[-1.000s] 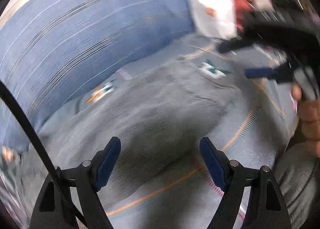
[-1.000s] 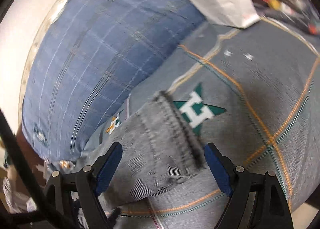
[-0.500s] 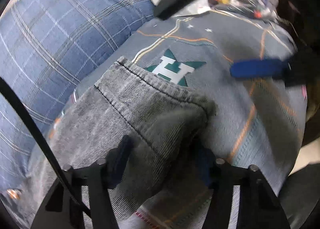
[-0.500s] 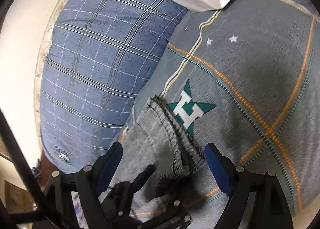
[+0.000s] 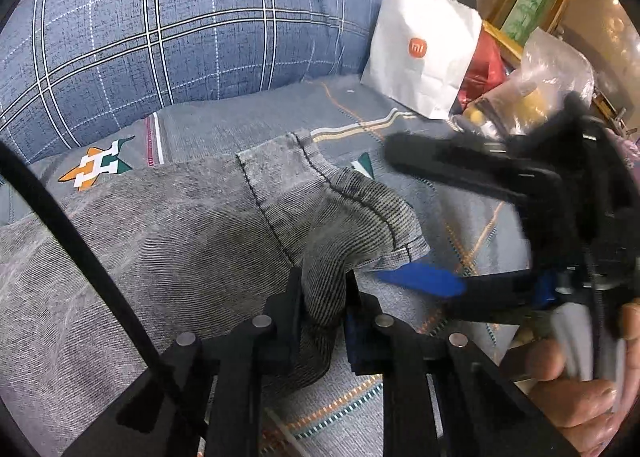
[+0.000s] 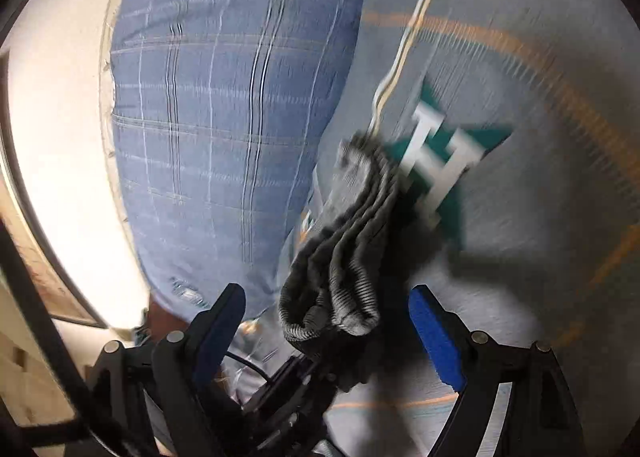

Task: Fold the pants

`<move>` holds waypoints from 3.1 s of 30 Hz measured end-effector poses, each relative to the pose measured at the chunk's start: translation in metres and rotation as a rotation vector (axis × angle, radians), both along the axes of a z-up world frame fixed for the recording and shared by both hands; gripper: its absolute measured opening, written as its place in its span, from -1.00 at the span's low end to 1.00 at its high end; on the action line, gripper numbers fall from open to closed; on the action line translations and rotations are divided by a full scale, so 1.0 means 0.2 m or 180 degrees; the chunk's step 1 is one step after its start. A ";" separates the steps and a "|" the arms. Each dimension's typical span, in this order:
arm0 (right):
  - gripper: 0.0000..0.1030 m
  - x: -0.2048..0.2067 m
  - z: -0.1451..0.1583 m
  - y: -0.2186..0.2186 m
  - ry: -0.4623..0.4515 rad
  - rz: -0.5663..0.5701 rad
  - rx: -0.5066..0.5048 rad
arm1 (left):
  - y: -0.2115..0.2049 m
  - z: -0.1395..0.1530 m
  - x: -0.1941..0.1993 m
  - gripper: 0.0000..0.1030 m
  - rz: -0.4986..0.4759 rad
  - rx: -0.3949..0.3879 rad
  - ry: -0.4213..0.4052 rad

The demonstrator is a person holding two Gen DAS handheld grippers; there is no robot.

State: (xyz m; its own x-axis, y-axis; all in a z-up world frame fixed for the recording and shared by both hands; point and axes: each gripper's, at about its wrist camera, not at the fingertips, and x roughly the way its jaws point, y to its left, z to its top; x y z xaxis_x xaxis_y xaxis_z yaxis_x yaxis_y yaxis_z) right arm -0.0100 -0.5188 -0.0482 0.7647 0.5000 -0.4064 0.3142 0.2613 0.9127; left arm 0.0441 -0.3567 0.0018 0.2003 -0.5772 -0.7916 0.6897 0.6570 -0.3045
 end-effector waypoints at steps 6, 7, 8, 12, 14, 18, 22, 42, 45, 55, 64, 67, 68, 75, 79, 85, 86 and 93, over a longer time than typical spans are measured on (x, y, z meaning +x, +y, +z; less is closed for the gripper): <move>-0.12 0.04 0.01 0.04 0.0130 0.0007 -0.0312 | 0.04 0.01 -0.03 -0.60 -0.0139 -0.0010 0.0020; -0.14 0.05 0.01 0.04 0.0172 0.0015 -0.0367 | 0.07 0.02 -0.02 -0.58 -0.0138 -0.0091 0.0085; -0.29 0.05 0.00 0.05 0.0222 0.0026 -0.0411 | 0.11 0.03 -0.01 -0.48 -0.0127 -0.0192 0.0151; -0.51 0.03 0.00 0.04 0.0322 -0.0007 -0.0533 | 0.30 0.09 0.05 0.22 0.0097 -0.0475 0.0222; -0.56 0.03 0.03 0.05 0.0287 0.0005 -0.0622 | 0.38 0.10 0.11 0.22 0.0246 -0.0521 0.0300; -0.61 0.06 0.14 0.14 0.0094 0.0141 -0.1023 | 0.54 0.08 0.26 0.22 0.0613 -0.0613 0.0587; -0.62 0.12 0.23 0.30 -0.0038 0.0338 -0.1433 | 0.62 0.05 0.42 0.22 0.0821 -0.0766 0.0985; -0.63 0.24 0.24 0.73 -0.0206 0.1266 -0.2110 | 0.45 0.01 0.53 -0.49 0.0737 -0.0361 0.1313; -0.63 0.25 0.23 0.78 -0.0185 0.1323 -0.2197 | 0.50 0.00 0.53 -0.75 0.0819 -0.0305 0.1289; -0.63 0.27 0.38 1.15 -0.1024 0.1464 -0.2252 | 1.05 0.25 0.58 -0.75 0.0927 -0.1001 0.1028; -0.63 0.53 0.04 1.54 -0.0693 0.1895 -0.2216 | 1.46 -0.17 0.67 -0.75 0.1329 -0.1190 0.1285; -0.63 0.54 0.01 1.55 -0.0702 0.1835 -0.2195 | 1.44 -0.17 0.70 -0.75 0.1310 -0.1163 0.1344; -0.63 0.55 0.02 1.54 -0.0736 0.1808 -0.2175 | 1.43 -0.15 0.70 -0.75 0.1291 -0.1146 0.1298; -0.38 0.53 0.02 1.56 -0.0720 0.1841 -0.2216 | 1.42 -0.10 0.67 -0.60 0.1432 -0.0495 0.0843; 0.44 0.45 0.15 1.53 -0.0897 0.1685 -0.2318 | 1.49 0.06 0.57 0.00 0.1563 -0.0354 0.0194; 0.44 0.35 0.22 1.44 -0.0957 0.1508 -0.2283 | 1.50 0.25 0.36 0.18 0.1711 0.0455 -0.1090; 0.44 0.35 0.22 1.42 -0.0937 0.1495 -0.2262 | 1.52 0.26 0.32 0.18 0.1762 0.0483 -0.1179; 0.44 0.37 0.20 1.41 -0.0853 0.1452 -0.2201 | 1.61 0.25 0.22 0.19 0.1989 0.0118 -0.0979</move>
State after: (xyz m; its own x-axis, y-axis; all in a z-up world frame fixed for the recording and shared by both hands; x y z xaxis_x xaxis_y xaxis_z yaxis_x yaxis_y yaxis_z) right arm 0.0645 -0.2370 -0.0089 0.6632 0.4884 -0.5671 -0.1590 0.8324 0.5309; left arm 0.0876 -0.0340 0.0512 0.7044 -0.2545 -0.6627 0.2304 0.9649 -0.1257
